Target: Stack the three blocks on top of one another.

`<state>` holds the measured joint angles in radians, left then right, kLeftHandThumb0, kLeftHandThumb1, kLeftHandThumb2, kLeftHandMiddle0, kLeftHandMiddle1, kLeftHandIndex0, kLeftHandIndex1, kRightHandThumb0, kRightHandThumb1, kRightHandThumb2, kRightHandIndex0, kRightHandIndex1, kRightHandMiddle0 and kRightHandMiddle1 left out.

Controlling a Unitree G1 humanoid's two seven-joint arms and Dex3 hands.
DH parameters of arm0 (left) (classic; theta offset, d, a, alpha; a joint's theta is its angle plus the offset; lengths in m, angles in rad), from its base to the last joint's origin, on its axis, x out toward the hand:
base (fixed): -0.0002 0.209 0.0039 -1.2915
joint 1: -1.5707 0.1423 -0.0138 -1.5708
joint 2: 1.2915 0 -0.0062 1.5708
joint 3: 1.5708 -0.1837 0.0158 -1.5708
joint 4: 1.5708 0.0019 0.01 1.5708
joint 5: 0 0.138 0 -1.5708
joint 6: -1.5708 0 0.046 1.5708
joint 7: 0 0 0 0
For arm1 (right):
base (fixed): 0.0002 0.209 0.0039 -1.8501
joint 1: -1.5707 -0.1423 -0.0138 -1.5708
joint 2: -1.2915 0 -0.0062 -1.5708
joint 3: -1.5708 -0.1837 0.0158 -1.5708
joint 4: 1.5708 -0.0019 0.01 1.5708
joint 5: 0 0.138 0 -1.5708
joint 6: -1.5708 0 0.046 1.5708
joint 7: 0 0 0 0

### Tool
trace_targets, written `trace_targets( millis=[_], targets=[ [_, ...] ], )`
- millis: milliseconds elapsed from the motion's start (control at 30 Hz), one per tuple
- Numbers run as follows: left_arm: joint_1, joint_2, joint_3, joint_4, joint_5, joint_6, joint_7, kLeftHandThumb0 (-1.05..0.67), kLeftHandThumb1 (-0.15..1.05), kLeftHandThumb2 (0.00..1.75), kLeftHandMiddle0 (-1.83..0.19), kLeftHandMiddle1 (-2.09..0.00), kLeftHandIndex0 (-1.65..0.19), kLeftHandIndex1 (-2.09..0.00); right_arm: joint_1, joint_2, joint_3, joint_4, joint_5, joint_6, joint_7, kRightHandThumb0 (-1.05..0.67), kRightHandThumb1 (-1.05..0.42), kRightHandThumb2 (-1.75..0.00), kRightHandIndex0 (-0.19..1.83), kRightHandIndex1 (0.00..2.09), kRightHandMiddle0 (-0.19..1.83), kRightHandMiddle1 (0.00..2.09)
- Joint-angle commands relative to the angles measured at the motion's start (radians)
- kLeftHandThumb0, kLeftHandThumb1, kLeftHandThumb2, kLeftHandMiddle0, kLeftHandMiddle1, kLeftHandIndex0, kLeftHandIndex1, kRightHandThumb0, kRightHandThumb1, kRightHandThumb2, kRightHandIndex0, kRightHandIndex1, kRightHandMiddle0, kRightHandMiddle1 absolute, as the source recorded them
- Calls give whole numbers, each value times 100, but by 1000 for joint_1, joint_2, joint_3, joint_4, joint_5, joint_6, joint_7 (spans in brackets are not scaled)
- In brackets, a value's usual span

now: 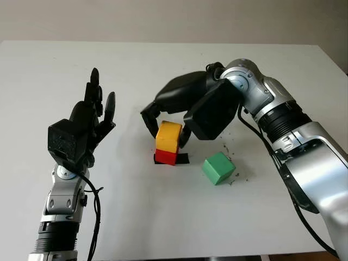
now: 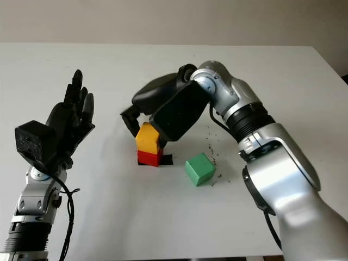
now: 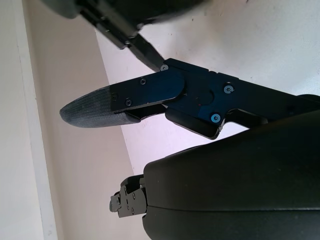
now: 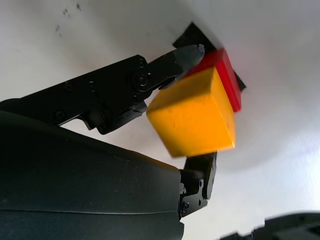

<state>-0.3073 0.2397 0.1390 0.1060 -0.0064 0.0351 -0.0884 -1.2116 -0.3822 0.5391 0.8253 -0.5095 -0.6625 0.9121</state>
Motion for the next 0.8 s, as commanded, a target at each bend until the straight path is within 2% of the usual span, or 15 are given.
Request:
trace_targets(
  millis=[0, 167, 500, 600, 767],
  targets=[
    [12, 2, -1, -12, -3, -3, -2, -84, 105, 66, 16, -5, 18, -5, -23, -6, 1, 0, -2, -13, 1, -67, -87, -5, -16, 1, -12, 29],
    [14, 0, 0, -15, -4, 2, -1, -84, 105, 66, 16, -5, 17, -5, -12, -16, 0, -15, -14, -27, -17, -71, -87, -5, -19, 0, -18, 20],
    [22, 2, -7, -19, 16, -4, 11, -82, 105, 67, 15, -5, 16, -6, 5, -64, -32, -31, -2, -43, -59, -73, -86, -5, -19, 0, -19, 9],
    [23, -4, -5, -21, 12, -1, 16, -82, 105, 66, 16, -5, 16, -6, 16, -109, -84, -70, 36, -10, -69, -69, -86, -5, -19, 0, -15, 9],
    [24, -10, -8, -23, 12, 6, 23, -84, 105, 66, 16, -5, 17, -5, 86, -216, -227, -228, 123, 90, -118, -64, -85, -5, -11, 6, 0, 15]
  ],
)
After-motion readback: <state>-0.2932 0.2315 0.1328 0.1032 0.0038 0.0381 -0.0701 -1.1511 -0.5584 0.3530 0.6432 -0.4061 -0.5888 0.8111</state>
